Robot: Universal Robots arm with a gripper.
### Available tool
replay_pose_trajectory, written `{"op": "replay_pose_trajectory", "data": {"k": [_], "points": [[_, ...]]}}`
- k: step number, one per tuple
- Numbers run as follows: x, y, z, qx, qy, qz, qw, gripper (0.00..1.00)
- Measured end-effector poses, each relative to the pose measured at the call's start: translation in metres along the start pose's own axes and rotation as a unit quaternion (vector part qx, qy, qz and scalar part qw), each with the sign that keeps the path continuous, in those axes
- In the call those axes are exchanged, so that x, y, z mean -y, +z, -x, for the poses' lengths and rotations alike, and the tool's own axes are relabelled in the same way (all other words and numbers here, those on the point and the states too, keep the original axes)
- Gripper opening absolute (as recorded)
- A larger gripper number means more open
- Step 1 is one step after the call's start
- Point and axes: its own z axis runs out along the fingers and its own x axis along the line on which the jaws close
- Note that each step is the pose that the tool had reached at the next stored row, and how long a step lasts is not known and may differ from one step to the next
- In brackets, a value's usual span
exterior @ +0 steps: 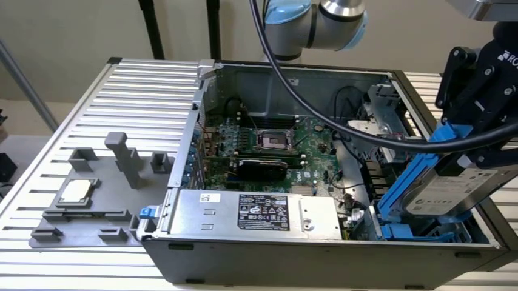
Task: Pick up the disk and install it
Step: 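Insert the disk into the insertion slot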
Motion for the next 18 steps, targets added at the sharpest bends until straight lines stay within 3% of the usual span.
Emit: {"op": "replay_pose_trajectory", "data": {"k": [18], "points": [[0.0017, 0.0077, 0.0002, 0.0012, 0.000, 0.0003, 1.0000, 0.33]]}}
